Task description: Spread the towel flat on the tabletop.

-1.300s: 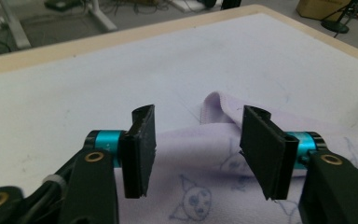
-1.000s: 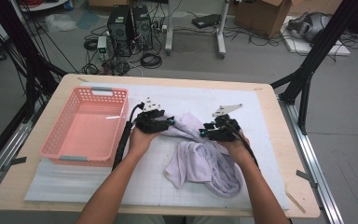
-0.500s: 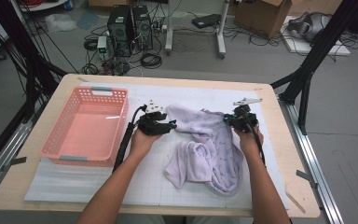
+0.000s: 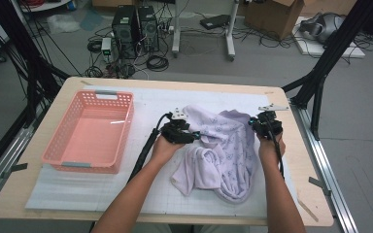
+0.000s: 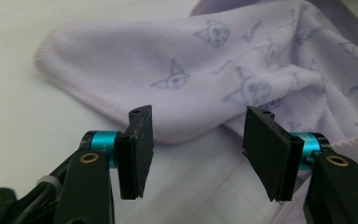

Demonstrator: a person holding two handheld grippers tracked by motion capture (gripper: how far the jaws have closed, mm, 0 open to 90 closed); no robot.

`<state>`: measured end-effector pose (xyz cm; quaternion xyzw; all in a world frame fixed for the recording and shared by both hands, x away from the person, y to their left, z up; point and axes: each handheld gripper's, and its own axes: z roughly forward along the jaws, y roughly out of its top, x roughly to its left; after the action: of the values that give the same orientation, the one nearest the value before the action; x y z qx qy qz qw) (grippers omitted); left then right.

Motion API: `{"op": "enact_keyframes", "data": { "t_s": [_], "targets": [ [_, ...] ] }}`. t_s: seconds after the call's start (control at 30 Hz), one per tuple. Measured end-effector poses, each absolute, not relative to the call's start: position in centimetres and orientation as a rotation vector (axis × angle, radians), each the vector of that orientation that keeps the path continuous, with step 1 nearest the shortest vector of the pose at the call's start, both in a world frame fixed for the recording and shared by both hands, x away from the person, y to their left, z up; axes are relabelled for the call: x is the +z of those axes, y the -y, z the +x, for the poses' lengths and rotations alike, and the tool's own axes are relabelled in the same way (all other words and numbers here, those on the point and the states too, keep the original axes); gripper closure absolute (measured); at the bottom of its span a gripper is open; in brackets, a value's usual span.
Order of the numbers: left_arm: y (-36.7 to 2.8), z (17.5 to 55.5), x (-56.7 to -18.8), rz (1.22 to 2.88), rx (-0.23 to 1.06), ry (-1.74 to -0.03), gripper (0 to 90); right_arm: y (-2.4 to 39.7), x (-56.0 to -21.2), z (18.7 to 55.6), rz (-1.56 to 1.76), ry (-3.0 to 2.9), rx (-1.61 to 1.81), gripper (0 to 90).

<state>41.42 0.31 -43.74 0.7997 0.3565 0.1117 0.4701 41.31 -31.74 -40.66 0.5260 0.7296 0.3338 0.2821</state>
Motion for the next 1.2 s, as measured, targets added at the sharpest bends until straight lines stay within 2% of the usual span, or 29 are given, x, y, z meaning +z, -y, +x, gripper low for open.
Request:
{"op": "enact_keyframes", "data": {
  "t_s": [0.07, 0.13, 0.2, 0.47, 0.53, 0.6, 0.67, 0.73, 0.83, 1.07, 1.2],
  "targets": [
    [0.6, 41.5, -43.7, 1.971, 0.259, -0.86, 42.8, 32.5, -41.0, 41.2, 1.454, -1.966, 0.878, 84.8],
    [1.5, 41.6, -43.8, 1.992, 0.249, -0.84, 42.5, 33.0, -41.1, 40.7, 1.461, -1.93, 0.882, 74.7],
    [2.3, 41.5, -44.0, 2.025, 0.239, -0.829, 42.3, 33.8, -40.9, 40.3, 1.506, -1.913, 0.936, 71.6],
    [4.2, 41.4, -44.7, 2.098, 0.245, -0.816, 40.5, 34.1, -39.5, 38.9, 1.457, -1.916, 1.045, 66.0],
    [4.4, 41.2, -44.7, 2.114, 0.256, -0.79, 42.6, 33.8, -39.4, 38.8, 1.435, -1.929, 1.046, 64.7],
    [4.4, 41.1, -44.6, 2.127, 0.255, -0.753, 56.9, 33.4, -39.6, 38.8, 1.424, -1.942, 1.039, 64.2],
    [4.2, 41.2, -44.4, 2.142, 0.245, -0.728, 79.8, 33.2, -39.9, 38.8, 1.42, -1.957, 1.025, 64.2],
    [3.6, 41.4, -44.2, 2.141, 0.267, -0.755, 82.1, 33.1, -40.2, 38.7, 1.428, -1.963, 1.027, 64.2],
    [1.1, 42.6, -43.7, 2.056, 0.328, -0.901, 82.4, 33.4, -40.4, 38.4, 1.433, -1.967, 1.032, 63.8],
    [-5.0, 44.3, -42.0, 1.85, 0.59, -1.16, 82.6, 33.3, -40.9, 38.0, 1.439, -2.022, 1.077, 59.6],
    [-7.2, 44.6, -42.0, 1.745, 0.63, -1.238, 81.9, 31.9, -41.4, 38.0, 1.389, -2.107, 1.075, 55.1]
  ]
}}
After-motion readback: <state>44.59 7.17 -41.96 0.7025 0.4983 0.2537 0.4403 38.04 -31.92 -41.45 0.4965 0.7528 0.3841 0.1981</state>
